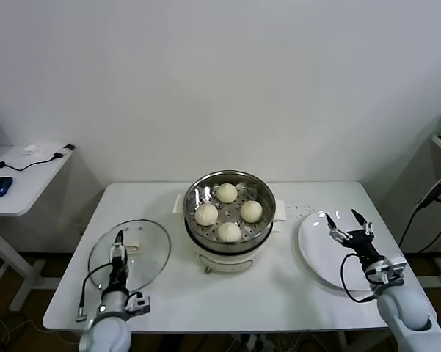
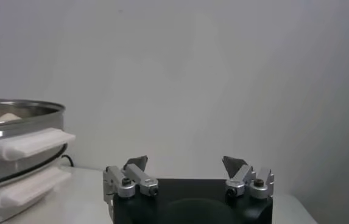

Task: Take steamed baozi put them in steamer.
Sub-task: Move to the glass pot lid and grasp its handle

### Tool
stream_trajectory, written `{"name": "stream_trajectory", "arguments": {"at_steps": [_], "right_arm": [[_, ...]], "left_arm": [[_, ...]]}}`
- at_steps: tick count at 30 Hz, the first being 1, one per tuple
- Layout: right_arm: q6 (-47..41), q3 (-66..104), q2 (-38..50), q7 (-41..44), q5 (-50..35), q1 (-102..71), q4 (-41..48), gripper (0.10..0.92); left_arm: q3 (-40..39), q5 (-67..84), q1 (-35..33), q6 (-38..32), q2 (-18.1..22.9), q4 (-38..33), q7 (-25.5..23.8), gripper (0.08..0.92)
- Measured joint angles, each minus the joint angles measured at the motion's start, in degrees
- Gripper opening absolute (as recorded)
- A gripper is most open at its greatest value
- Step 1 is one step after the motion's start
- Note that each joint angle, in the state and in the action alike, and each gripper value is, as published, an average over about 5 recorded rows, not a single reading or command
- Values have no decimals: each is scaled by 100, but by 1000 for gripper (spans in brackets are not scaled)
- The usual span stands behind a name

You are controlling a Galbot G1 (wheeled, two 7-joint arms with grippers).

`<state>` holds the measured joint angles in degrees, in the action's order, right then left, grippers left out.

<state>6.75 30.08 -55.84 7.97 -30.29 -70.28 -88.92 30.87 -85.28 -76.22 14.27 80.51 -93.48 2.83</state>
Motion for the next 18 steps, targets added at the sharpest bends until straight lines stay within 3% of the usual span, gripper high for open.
{"name": "stream_trajectory", "arguments": {"at_steps": [18], "right_arm": [[137, 208, -181, 45, 307, -195, 118, 823]], "left_arm": [[-97, 169, 742, 75, -52, 974, 260, 823]]}}
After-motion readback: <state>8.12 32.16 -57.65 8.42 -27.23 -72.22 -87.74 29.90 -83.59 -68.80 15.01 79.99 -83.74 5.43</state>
